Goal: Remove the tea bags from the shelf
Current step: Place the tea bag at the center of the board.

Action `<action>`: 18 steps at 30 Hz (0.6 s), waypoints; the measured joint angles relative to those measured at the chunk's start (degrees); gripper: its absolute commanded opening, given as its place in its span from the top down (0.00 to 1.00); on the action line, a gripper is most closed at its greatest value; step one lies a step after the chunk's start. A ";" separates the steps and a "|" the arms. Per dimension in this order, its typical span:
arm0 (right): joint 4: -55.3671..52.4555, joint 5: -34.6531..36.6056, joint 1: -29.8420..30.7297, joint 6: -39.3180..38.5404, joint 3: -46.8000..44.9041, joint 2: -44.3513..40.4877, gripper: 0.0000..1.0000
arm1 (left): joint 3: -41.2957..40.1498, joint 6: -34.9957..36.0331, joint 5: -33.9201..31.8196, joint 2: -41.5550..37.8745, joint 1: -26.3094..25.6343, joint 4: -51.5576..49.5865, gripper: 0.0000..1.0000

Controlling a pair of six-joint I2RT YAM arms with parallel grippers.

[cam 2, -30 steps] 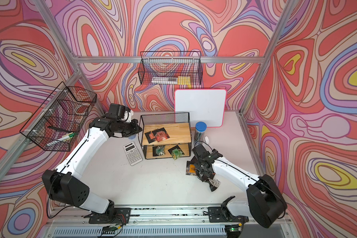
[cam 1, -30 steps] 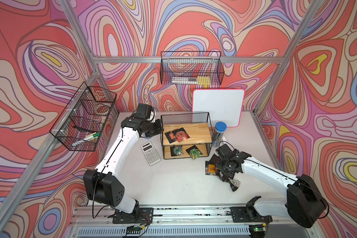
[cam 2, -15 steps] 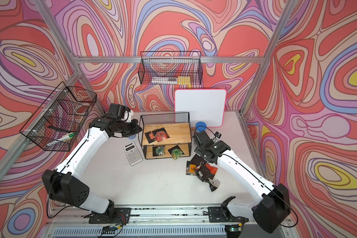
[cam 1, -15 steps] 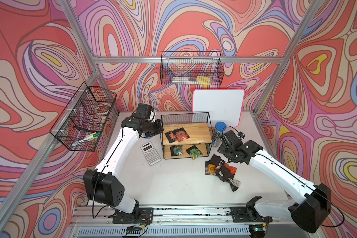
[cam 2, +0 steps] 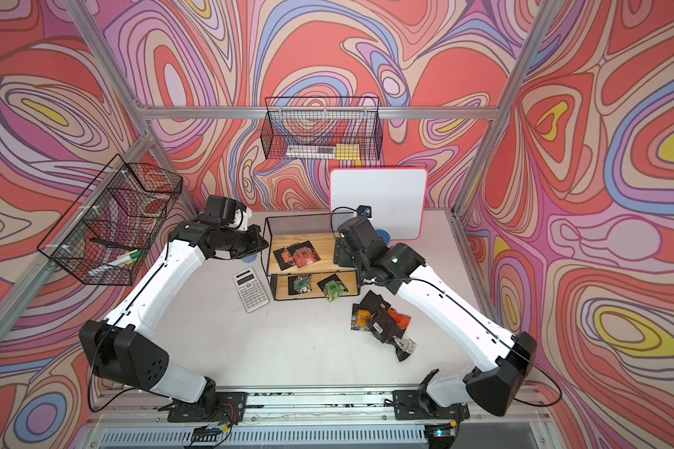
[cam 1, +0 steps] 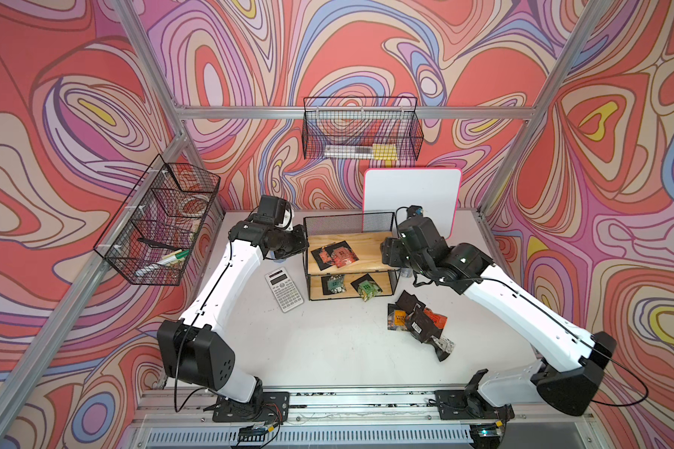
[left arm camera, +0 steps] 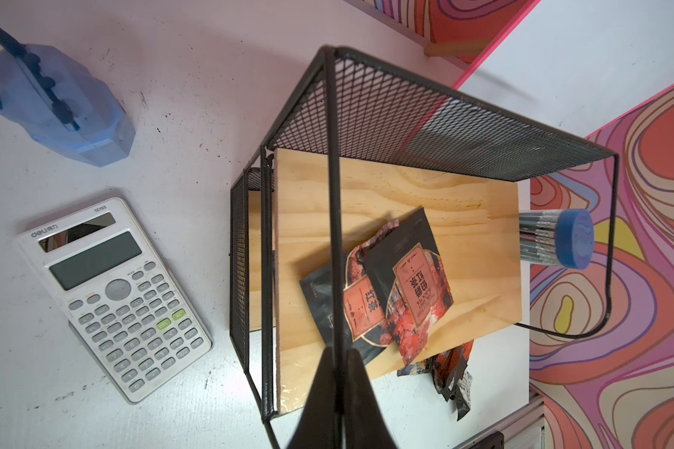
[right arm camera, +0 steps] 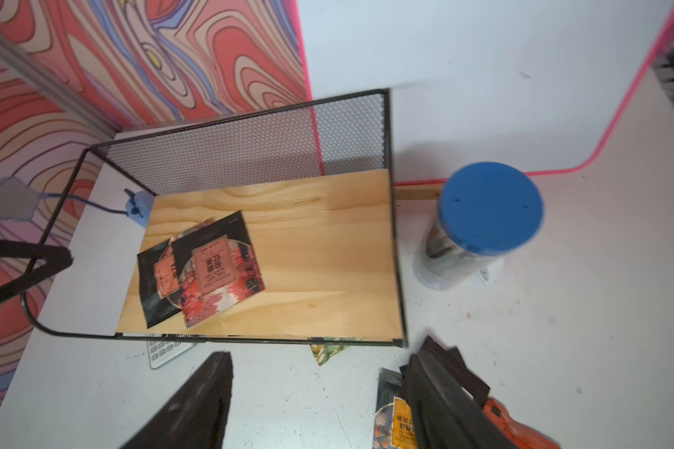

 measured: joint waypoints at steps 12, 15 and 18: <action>-3.85 -11.41 0.79 -11.34 20.06 21.79 0.27 | 0.00 -0.02 -0.04 0.02 0.00 0.00 1.00; -6.38 -11.80 0.92 -12.20 24.83 26.14 0.27 | -0.02 -0.02 -0.04 0.02 0.00 0.00 1.00; -8.24 -11.82 1.22 -13.05 28.33 29.68 0.27 | 0.00 -0.02 -0.04 0.02 0.00 0.00 1.00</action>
